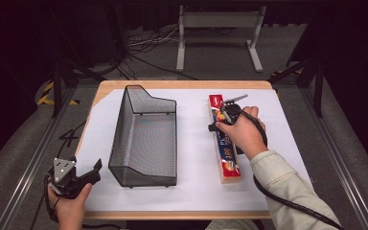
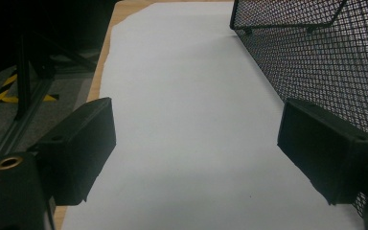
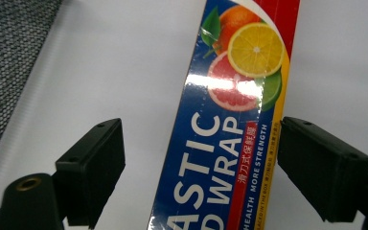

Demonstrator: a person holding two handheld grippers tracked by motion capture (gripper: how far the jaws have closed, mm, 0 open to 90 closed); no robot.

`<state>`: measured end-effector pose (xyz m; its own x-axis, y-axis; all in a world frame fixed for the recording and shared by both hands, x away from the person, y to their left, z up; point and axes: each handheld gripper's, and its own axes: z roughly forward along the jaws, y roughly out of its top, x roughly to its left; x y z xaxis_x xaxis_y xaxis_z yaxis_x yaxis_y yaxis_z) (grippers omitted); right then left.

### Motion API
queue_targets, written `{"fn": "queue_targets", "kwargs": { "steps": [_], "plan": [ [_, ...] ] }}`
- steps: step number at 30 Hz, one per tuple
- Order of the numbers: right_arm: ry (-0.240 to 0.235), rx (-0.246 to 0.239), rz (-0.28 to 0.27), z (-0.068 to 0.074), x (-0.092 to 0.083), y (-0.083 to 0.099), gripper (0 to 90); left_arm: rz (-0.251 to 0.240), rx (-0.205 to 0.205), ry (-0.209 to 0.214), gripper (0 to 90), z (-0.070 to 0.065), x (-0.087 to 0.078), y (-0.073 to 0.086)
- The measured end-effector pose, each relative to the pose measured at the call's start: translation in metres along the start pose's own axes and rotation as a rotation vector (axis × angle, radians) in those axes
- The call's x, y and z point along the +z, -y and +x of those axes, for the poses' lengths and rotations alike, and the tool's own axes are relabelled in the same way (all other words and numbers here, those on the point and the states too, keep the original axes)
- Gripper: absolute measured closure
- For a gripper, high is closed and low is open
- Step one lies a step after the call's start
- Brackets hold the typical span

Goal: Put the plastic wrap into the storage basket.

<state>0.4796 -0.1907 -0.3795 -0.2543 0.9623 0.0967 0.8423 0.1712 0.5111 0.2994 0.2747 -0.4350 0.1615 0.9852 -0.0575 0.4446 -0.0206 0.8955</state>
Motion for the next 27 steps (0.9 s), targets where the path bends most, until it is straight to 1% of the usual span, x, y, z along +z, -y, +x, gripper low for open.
{"fn": "queue_targets", "kwargs": {
  "steps": [6, 8, 11, 16, 18, 19, 20, 22, 23, 24, 25, 27],
  "plan": [
    [0.029, 0.018, 0.059, -0.002, 0.012, 0.001, 17.3, 0.000, -0.004, -0.001, 13.7, -0.001, 0.000, 0.000],
    [0.034, 0.030, 0.082, -0.003, 0.016, 0.002, 16.7, 0.000, -0.004, -0.001, 13.7, -0.001, 0.001, 0.000],
    [0.055, 0.047, 0.116, -0.005, 0.022, 0.003, 16.7, 0.002, 0.001, 0.001, 13.7, 0.000, 0.001, 0.000],
    [0.077, 0.055, 0.178, -0.003, 0.029, 0.003, 17.1, 0.004, 0.001, 0.000, 13.7, 0.000, 0.001, 0.000],
    [0.087, 0.061, 0.192, -0.002, 0.031, 0.003, 18.1, 0.004, 0.002, 0.001, 13.8, -0.001, 0.001, 0.000],
    [0.092, 0.058, 0.199, -0.001, 0.032, 0.002, 19.7, 0.005, 0.002, 0.001, 13.8, -0.001, 0.001, 0.000],
    [0.098, 0.051, 0.213, -0.001, 0.033, 0.002, 23.5, 0.005, 0.001, 0.002, 13.7, -0.001, 0.001, 0.000],
    [0.116, 0.046, 0.251, 0.001, 0.034, 0.002, 27.9, 0.007, 0.002, 0.003, 13.7, -0.001, 0.002, 0.000],
    [0.117, 0.049, 0.262, 0.001, 0.035, 0.002, 30.4, 0.007, 0.002, 0.003, 13.8, -0.001, 0.002, 0.000],
    [0.103, 0.059, 0.274, 0.001, 0.034, 0.002, 33.4, 0.006, 0.002, 0.004, 13.8, -0.001, 0.002, 0.000],
    [0.110, 0.066, 0.279, 0.003, 0.034, 0.001, 33.9, 0.006, 0.002, 0.004, 13.9, -0.001, 0.002, 0.000],
    [0.115, 0.064, 0.283, 0.003, 0.033, 0.001, 35.0, 0.004, 0.004, 0.001, 13.9, 0.000, 0.001, 0.000]
  ]
}}
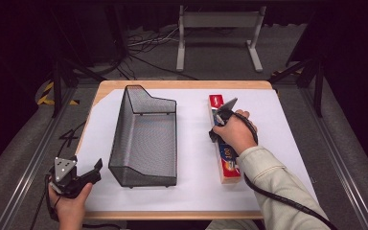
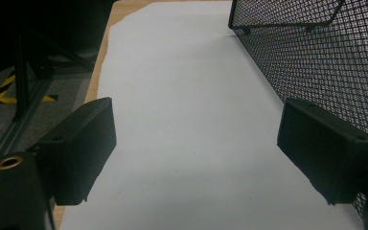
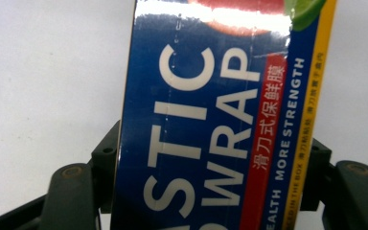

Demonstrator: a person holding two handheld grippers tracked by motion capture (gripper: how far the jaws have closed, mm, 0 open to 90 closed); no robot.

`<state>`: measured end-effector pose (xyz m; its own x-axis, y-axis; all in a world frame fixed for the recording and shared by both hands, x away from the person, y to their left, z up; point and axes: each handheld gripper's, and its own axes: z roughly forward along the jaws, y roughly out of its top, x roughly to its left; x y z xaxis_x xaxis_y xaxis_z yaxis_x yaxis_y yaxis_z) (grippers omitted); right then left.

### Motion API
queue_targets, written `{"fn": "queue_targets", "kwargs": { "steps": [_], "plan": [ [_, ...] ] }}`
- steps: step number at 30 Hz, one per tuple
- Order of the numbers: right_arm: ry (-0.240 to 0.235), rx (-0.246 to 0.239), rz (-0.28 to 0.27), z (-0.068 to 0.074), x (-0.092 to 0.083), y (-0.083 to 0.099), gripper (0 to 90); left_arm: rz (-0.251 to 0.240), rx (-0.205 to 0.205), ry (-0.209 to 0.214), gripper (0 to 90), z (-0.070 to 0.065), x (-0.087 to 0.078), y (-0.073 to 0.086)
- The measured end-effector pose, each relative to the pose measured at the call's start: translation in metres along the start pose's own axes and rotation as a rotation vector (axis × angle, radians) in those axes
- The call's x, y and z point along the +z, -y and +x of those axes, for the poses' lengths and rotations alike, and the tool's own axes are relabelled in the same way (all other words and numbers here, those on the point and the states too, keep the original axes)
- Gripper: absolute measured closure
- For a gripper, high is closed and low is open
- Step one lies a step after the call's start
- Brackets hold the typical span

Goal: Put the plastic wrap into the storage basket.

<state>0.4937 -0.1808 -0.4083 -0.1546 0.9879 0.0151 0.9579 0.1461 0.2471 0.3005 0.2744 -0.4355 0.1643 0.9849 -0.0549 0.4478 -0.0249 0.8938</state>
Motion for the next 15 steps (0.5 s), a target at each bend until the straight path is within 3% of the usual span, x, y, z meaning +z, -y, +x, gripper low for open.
{"fn": "queue_targets", "kwargs": {
  "steps": [7, 12, 15],
  "plan": [
    [0.013, 0.036, -0.006, 0.001, -0.003, 0.000, 39.1, -0.004, -0.009, -0.003, 14.1, 0.002, 0.000, 0.000],
    [0.031, 0.019, -0.034, -0.006, -0.007, 0.000, 40.4, -0.002, -0.002, -0.002, 14.2, 0.002, 0.000, 0.000],
    [-0.014, 0.038, -0.047, -0.010, -0.015, -0.001, 40.4, 0.002, -0.001, -0.003, 14.3, 0.002, 0.000, 0.000]
  ]
}}
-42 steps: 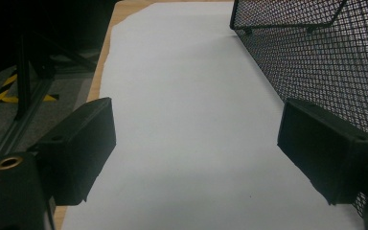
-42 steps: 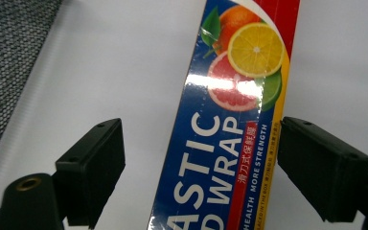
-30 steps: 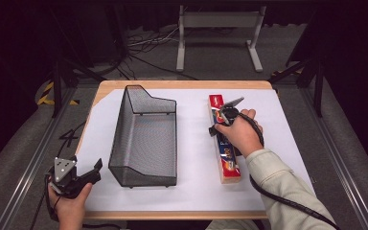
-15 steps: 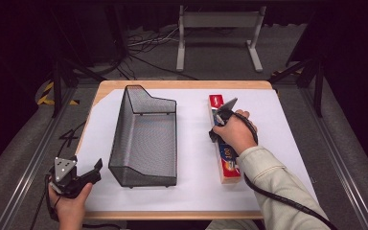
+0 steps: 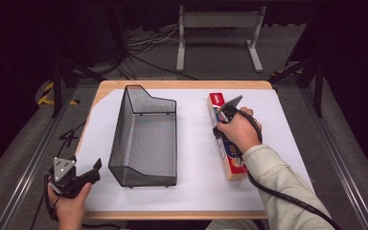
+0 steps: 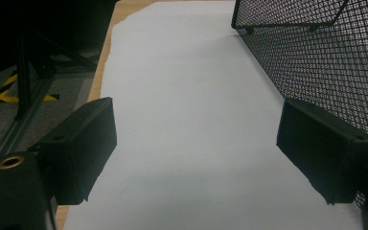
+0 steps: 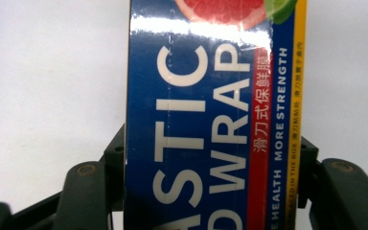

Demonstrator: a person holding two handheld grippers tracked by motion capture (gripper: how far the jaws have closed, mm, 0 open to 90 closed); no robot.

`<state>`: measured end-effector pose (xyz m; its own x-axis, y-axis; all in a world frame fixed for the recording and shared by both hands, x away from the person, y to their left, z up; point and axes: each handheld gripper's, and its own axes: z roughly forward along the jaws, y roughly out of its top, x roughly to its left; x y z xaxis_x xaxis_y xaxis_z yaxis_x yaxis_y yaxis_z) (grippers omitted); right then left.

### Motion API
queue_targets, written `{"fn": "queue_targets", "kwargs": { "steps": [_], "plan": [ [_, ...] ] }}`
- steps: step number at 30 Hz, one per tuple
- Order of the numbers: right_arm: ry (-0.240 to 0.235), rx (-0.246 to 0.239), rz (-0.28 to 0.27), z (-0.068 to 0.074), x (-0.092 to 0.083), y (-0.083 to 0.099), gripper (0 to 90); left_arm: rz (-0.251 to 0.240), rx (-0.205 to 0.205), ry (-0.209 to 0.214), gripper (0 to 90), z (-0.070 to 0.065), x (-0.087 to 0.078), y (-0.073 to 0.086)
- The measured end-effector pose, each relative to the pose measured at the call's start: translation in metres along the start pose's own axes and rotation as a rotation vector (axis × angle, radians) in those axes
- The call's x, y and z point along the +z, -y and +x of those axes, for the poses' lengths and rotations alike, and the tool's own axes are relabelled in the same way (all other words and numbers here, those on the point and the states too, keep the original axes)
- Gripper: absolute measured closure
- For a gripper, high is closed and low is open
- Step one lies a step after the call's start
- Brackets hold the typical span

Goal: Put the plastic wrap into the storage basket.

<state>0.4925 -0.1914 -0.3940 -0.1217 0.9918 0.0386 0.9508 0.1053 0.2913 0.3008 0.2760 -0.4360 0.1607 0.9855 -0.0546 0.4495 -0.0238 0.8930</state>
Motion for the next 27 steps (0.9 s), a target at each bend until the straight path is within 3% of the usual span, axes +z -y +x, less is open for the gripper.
{"fn": "queue_targets", "kwargs": {
  "steps": [9, 16, 21, 24, 27],
  "plan": [
    [-0.047, -0.013, -0.052, 0.003, -0.028, 0.001, 40.3, 0.002, -0.002, -0.001, 14.3, 0.000, -0.001, 0.000],
    [-0.046, -0.039, -0.058, 0.010, -0.046, 0.003, 40.3, -0.001, -0.005, -0.005, 14.3, 0.000, 0.000, 0.000],
    [-0.068, -0.056, -0.083, 0.018, -0.064, 0.004, 40.3, 0.004, 0.000, -0.005, 14.2, 0.000, 0.000, 0.000],
    [-0.057, -0.090, -0.094, 0.026, -0.074, 0.006, 40.3, 0.010, 0.012, -0.016, 14.1, -0.001, 0.000, 0.000],
    [-0.082, -0.109, -0.107, 0.035, -0.083, 0.009, 40.3, 0.010, 0.009, -0.016, 14.1, -0.001, 0.001, 0.000]
  ]
}}
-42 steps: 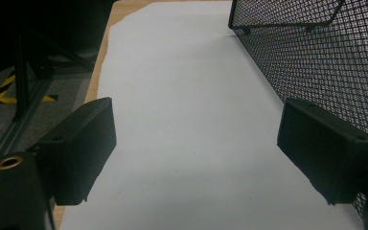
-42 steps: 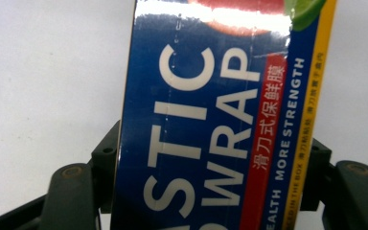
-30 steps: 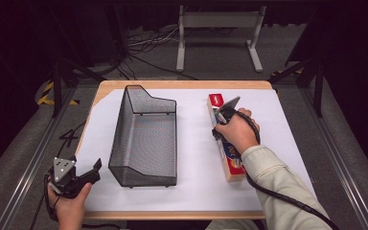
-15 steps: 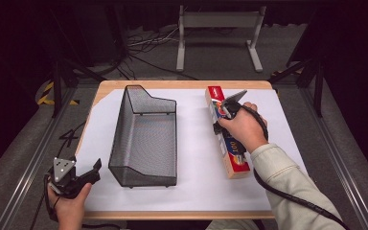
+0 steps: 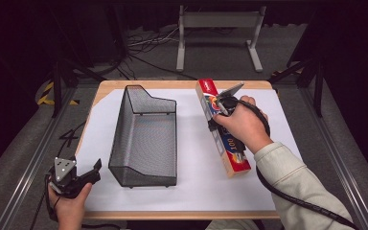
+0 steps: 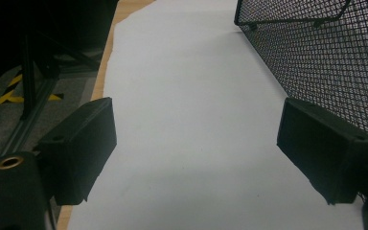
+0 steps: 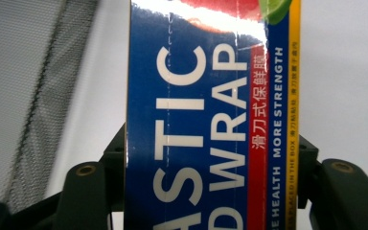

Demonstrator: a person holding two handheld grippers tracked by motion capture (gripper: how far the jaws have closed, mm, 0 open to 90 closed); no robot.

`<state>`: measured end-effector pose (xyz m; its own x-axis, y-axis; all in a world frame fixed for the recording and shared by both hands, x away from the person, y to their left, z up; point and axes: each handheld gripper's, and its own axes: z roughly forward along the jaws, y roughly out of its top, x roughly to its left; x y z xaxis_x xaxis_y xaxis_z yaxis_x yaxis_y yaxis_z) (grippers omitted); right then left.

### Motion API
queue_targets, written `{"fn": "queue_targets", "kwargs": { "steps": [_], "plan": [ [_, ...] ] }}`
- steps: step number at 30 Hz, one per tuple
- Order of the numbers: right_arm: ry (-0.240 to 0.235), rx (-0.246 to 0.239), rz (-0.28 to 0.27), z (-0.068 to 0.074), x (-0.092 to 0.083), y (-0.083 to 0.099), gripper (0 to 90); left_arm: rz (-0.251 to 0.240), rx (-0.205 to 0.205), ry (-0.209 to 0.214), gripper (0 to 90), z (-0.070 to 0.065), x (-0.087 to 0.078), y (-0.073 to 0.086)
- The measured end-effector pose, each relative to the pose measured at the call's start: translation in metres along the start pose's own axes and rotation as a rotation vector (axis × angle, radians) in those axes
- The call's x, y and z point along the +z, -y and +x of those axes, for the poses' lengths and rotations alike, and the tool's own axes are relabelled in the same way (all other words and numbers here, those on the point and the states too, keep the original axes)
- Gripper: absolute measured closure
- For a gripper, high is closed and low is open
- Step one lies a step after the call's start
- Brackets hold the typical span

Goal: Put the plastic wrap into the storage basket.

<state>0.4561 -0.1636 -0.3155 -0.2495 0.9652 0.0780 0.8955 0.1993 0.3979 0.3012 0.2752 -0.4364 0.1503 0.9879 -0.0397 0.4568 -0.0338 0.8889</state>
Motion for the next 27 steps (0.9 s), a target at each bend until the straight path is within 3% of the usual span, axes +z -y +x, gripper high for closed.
{"fn": "queue_targets", "kwargs": {
  "steps": [10, 19, 27],
  "plan": [
    [-0.073, -0.077, -0.001, 0.038, -0.016, 0.003, 40.3, -0.001, 0.004, 0.002, 14.0, 0.000, 0.000, 0.000],
    [-0.110, -0.168, 0.006, 0.074, -0.021, 0.006, 40.3, -0.001, 0.006, 0.002, 14.0, 0.000, 0.000, 0.000],
    [-0.145, -0.208, 0.011, 0.106, -0.021, 0.005, 40.3, -0.005, 0.020, -0.003, 13.9, -0.002, 0.000, -0.001]
  ]
}}
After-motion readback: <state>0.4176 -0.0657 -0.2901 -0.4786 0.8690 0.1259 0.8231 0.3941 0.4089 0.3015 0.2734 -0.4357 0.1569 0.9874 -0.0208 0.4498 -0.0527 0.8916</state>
